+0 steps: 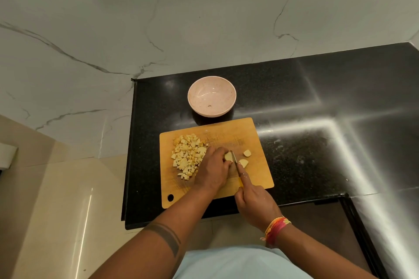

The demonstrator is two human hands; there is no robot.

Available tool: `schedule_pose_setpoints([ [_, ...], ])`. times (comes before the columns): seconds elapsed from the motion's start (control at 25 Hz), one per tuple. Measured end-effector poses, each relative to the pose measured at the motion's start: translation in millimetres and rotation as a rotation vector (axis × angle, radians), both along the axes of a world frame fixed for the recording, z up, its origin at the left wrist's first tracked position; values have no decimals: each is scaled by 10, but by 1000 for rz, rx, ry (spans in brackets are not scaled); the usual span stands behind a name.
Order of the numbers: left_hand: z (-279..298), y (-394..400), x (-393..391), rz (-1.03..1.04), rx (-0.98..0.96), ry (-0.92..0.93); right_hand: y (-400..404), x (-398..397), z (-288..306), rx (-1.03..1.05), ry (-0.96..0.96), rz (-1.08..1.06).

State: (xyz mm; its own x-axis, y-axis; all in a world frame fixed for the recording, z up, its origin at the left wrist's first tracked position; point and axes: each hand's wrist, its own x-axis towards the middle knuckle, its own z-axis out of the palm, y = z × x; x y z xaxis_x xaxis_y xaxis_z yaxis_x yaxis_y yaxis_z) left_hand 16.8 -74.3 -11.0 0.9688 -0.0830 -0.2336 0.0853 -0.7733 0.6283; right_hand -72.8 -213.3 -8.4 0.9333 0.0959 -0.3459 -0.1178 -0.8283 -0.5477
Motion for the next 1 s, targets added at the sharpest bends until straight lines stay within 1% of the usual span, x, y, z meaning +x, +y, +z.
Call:
schedule_pose_setpoints([
  [0.16,-18,11,-7,-12,25,-13,28,27,24,-32,15,3],
  [0.32,4,11,0,-34,90,-72,104,23,52,-39,7,9],
  [0.44,4,23,16,-111,147,-104,159,46,27,-64,31,15],
  [0.52,-26,38,27,-126,153,-93,191,65,-5,-100,41,22],
  [0.72,-35,14,82,-67,128,-39,247,70,-10,-222,33,59],
  [1.0,-58,16,100,-67,123,-24,176,-124,29,-255,34,115],
])
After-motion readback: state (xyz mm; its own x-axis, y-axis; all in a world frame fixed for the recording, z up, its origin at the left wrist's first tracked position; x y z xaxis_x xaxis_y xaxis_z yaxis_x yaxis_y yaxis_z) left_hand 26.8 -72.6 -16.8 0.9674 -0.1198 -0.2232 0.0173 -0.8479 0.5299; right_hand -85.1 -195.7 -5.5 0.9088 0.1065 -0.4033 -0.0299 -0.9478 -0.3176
